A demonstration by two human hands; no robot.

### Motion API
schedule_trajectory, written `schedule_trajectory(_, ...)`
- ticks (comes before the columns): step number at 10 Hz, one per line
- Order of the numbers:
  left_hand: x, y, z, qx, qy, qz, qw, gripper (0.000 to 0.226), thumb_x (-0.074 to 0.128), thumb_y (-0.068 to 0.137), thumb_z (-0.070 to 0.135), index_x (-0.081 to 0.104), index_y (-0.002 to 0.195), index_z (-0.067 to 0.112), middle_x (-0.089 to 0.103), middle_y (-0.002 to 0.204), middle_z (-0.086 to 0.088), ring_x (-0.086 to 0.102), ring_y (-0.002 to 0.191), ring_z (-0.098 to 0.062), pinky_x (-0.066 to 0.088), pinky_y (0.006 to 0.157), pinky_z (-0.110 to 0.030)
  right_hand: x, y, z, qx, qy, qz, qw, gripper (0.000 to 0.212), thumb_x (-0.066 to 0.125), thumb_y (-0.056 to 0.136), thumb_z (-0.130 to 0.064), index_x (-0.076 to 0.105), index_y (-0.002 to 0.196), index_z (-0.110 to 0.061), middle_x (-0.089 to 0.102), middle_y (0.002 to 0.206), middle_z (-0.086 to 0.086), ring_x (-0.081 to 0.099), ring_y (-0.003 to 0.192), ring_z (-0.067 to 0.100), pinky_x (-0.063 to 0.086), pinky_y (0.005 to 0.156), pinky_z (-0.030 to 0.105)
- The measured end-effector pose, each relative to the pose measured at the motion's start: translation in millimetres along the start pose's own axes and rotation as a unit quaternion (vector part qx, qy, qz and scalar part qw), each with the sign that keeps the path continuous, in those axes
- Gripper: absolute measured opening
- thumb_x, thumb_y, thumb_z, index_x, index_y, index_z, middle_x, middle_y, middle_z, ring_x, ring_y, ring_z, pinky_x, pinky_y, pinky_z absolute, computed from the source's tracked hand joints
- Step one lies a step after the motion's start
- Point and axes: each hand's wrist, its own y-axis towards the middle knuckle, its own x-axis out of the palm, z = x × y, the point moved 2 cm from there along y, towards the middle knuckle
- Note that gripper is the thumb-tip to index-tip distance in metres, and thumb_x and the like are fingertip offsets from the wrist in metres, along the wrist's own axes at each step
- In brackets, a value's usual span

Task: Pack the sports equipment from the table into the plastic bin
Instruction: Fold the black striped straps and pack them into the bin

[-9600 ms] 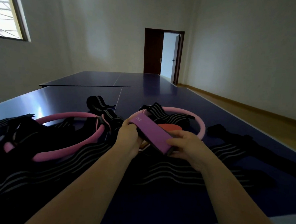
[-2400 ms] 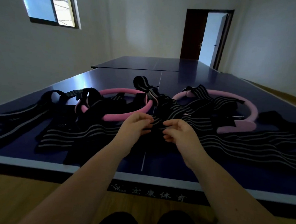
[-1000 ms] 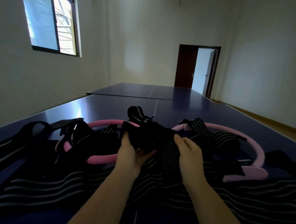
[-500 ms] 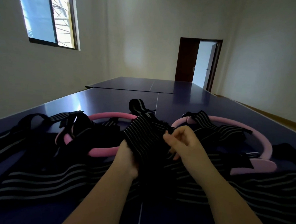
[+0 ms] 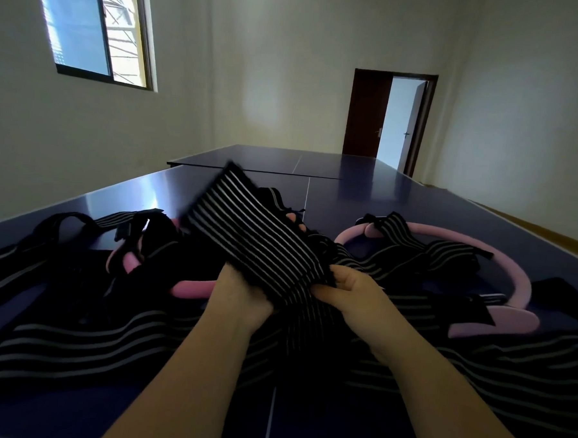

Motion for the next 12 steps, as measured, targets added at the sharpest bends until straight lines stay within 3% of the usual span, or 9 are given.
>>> schedule_trajectory(1, 0.2, 2.3, -1.0, -0.013, -0.236, 0.142, 0.961, 0.056, 0.044, 0.100, 0.048, 0.047, 0.146, 0.016, 0.063, 0.130, -0.011, 0.056, 0.124, -0.032, 0.045, 0.103, -0.044, -5.8, 0.9, -2.7, 0.009, 0.016, 0.061, 0.998, 0.021, 0.055, 0.097, -0.011, 0.074, 0.100, -0.020, 0.076, 0.092, 0.009, 0.071, 0.081, 0.033, 0.054, 0.067, 0.039)
schedule_trajectory(2, -4.1, -2.3, -13.1, 0.093, 0.420, -0.147, 0.891, 0.039, 0.068, 0.090, 0.022, 0.063, 0.128, 0.021, 0.062, 0.131, -0.006, 0.061, 0.120, -0.025, 0.053, 0.095, -0.033, -7.5, 0.7, -5.4, 0.010, 0.073, 0.084, 0.994, 0.019, 0.059, 0.095, -0.012, 0.076, 0.098, -0.020, 0.076, 0.093, 0.009, 0.073, 0.088, 0.027, 0.058, 0.077, 0.036)
schedule_trajectory(3, -8.1, 4.3, -24.4, 0.059, 0.325, -0.145, 0.933, 0.051, 0.079, 0.070, 0.025, 0.066, 0.119, 0.019, 0.068, 0.122, -0.008, 0.069, 0.107, -0.023, 0.056, 0.093, -0.039, -9.3, -2.6, -7.6, 0.023, 0.137, 0.106, 0.985, 0.019, 0.058, 0.097, -0.019, 0.077, 0.094, -0.019, 0.077, 0.089, 0.008, 0.074, 0.081, 0.022, 0.058, 0.073, 0.033)
schedule_trajectory(4, -4.9, 3.8, -25.1, 0.041, 0.332, -0.162, 0.928, 0.053, 0.079, 0.071, 0.022, 0.064, 0.121, 0.017, 0.072, 0.115, -0.007, 0.071, 0.103, -0.026, 0.056, 0.092, -0.044, -14.1, -1.6, -6.0, 0.034, 0.169, 0.137, 0.976, 0.018, 0.060, 0.095, -0.018, 0.077, 0.093, -0.013, 0.076, 0.087, 0.011, 0.073, 0.080, 0.028, 0.058, 0.077, 0.039)
schedule_trajectory(6, -1.6, -1.5, -31.3, 0.083, 0.378, -0.158, 0.908, 0.021, 0.065, 0.092, 0.013, 0.071, 0.113, 0.013, 0.075, 0.109, -0.008, 0.071, 0.104, -0.026, 0.055, 0.094, -0.044, -16.2, -1.6, -4.0, 0.032, 0.182, 0.134, 0.974, 0.018, 0.061, 0.093, -0.020, 0.078, 0.091, -0.014, 0.076, 0.086, 0.010, 0.072, 0.082, 0.028, 0.057, 0.080, 0.042)
schedule_trajectory(8, 0.7, -1.6, -24.1, 0.145, 0.270, -0.090, 0.948, 0.020, 0.053, 0.101, 0.028, 0.067, 0.114, 0.026, 0.075, 0.108, 0.000, 0.071, 0.102, -0.019, 0.057, 0.087, -0.038, -2.8, -1.5, -8.0, 0.017, 0.124, 0.065, 0.990, 0.033, 0.049, 0.098, -0.051, 0.074, 0.102, -0.030, 0.076, 0.101, -0.007, 0.071, 0.099, 0.011, 0.053, 0.096, 0.034)
schedule_trajectory(9, -5.2, 4.1, -11.9, 0.169, 0.188, 0.010, 0.968, 0.024, 0.047, 0.103, 0.037, 0.061, 0.122, 0.032, 0.073, 0.110, 0.001, 0.070, 0.101, -0.019, 0.058, 0.081, -0.035, 10.4, -6.9, -7.4, -0.002, 0.082, -0.014, 0.997, 0.017, 0.053, 0.100, -0.031, 0.070, 0.103, -0.029, 0.075, 0.092, -0.021, 0.068, 0.089, -0.008, 0.050, 0.084, 0.011)
schedule_trajectory(10, -7.6, 6.9, -4.3, 0.177, 0.183, 0.048, 0.966, 0.027, 0.043, 0.105, 0.038, 0.055, 0.127, 0.028, 0.066, 0.118, -0.005, 0.066, 0.106, -0.023, 0.057, 0.088, -0.041, 20.2, -7.1, 3.5, -0.026, 0.041, -0.064, 0.997, 0.020, 0.061, 0.096, -0.011, 0.068, 0.114, -0.018, 0.075, 0.108, -0.003, 0.070, 0.101, 0.012, 0.054, 0.085, 0.021)
schedule_trajectory(12, -4.6, 6.2, -19.3, 0.014, 0.173, -0.057, 0.983, 0.032, 0.061, 0.094, 0.019, 0.062, 0.124, 0.007, 0.071, 0.115, -0.021, 0.070, 0.103, -0.038, 0.059, 0.085, -0.048, 9.4, -3.5, 0.1, -0.022, 0.191, -0.006, 0.981, 0.020, 0.059, 0.094, -0.005, 0.069, 0.112, -0.005, 0.074, 0.106, 0.016, 0.072, 0.093, 0.025, 0.059, 0.081, 0.031)
